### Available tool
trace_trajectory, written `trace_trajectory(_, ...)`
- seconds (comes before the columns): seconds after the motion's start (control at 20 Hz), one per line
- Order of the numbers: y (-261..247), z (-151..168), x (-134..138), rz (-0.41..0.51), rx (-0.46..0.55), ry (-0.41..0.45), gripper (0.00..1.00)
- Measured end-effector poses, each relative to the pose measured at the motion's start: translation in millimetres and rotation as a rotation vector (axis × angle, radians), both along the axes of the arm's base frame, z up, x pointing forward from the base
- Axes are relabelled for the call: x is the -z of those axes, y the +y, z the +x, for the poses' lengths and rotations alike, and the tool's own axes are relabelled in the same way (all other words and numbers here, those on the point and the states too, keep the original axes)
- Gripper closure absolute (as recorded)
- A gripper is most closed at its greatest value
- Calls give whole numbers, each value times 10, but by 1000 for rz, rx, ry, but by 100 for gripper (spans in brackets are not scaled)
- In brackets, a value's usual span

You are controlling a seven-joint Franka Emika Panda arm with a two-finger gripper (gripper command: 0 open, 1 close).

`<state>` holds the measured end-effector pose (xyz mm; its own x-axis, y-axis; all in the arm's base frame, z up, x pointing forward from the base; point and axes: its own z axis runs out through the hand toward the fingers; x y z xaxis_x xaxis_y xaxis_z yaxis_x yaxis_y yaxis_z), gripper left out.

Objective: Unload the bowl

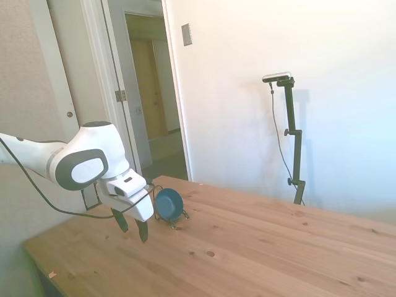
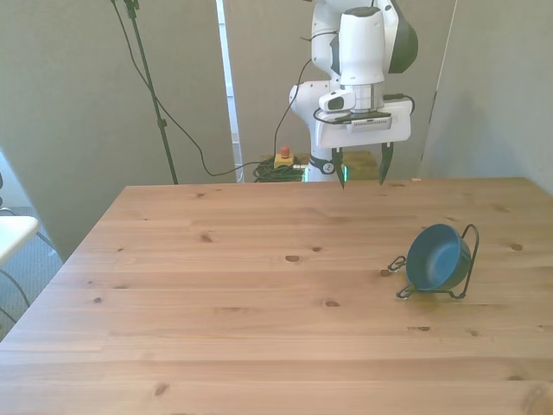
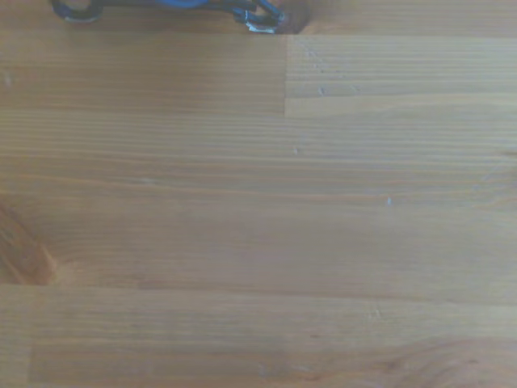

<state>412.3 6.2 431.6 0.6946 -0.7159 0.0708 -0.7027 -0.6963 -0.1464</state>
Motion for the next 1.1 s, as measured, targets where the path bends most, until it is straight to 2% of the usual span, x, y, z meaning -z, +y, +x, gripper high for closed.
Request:
trace_trajectory(0.35, -44, 47, 13, -19, 9, 5, 0)
trace_trajectory(0.65, -67, 239, -29, -16, -2, -36, 0)
trace_trajectory(0.95, -92, 575, -15, -11, -85, -113, 0)
trace_trajectory(1.1, -32, 737, -30, 24, -165, -156, 0)
